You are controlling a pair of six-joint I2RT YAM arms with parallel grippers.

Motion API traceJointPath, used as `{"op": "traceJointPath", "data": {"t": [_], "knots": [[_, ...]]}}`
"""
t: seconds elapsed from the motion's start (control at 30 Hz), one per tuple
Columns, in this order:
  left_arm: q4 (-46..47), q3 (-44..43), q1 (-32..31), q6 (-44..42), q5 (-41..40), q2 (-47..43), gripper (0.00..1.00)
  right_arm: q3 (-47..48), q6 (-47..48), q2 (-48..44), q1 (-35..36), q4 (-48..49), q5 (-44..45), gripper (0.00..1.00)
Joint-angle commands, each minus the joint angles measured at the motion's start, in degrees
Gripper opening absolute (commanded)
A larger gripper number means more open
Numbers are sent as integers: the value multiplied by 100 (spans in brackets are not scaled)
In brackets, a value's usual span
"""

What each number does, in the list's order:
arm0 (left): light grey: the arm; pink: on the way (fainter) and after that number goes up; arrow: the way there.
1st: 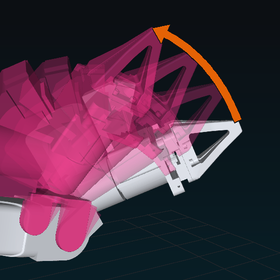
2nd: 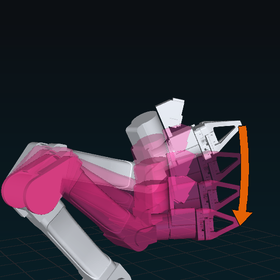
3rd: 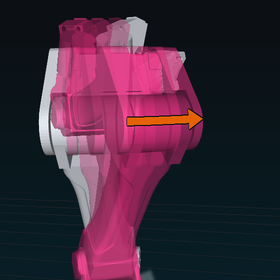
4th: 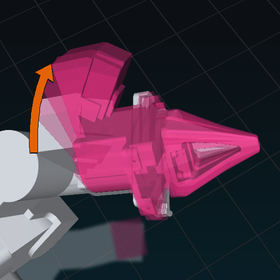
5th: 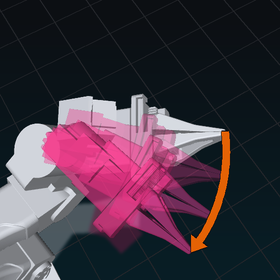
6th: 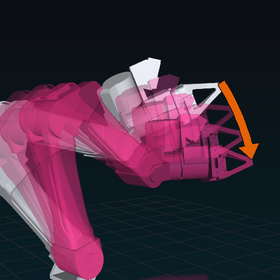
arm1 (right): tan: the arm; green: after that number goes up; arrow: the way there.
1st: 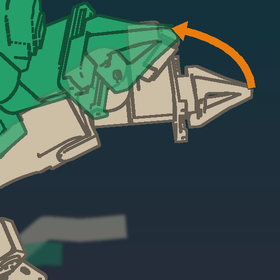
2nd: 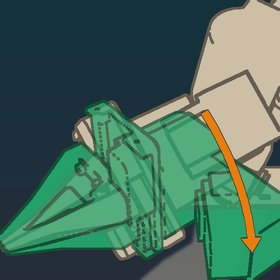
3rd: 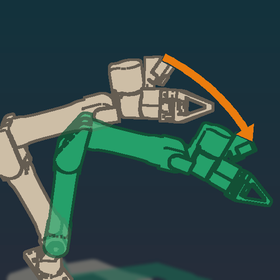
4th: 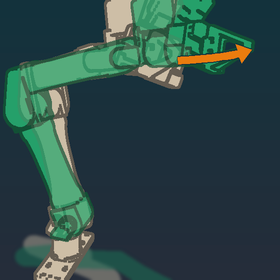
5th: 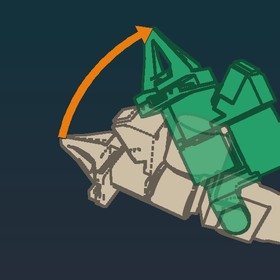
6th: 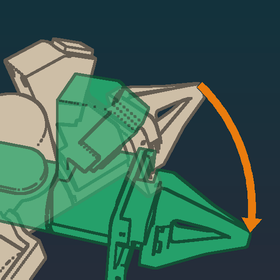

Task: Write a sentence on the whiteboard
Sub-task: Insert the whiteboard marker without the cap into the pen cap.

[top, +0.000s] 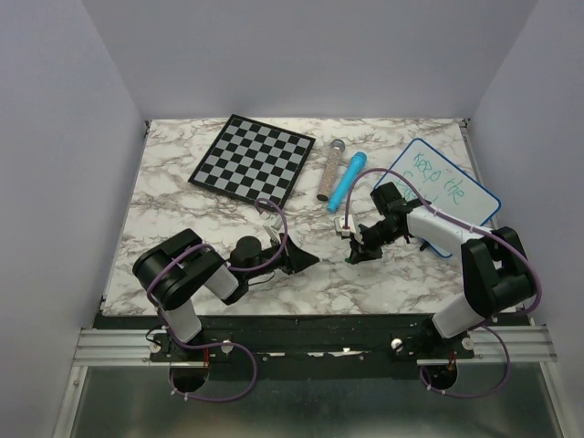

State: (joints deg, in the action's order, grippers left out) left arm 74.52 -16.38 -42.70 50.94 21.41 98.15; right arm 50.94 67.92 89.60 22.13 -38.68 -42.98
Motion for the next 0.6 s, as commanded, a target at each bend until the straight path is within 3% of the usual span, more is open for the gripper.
{"op": "traceJointPath", "data": {"t": [0.0,0.57], "knots": [[2207,21,7,13,153,-85,0,65,19,101,37,0,-237,1],[2207,-67,-28,83,188,-77,0,118,-95,215,98,27,-360,1]]}}
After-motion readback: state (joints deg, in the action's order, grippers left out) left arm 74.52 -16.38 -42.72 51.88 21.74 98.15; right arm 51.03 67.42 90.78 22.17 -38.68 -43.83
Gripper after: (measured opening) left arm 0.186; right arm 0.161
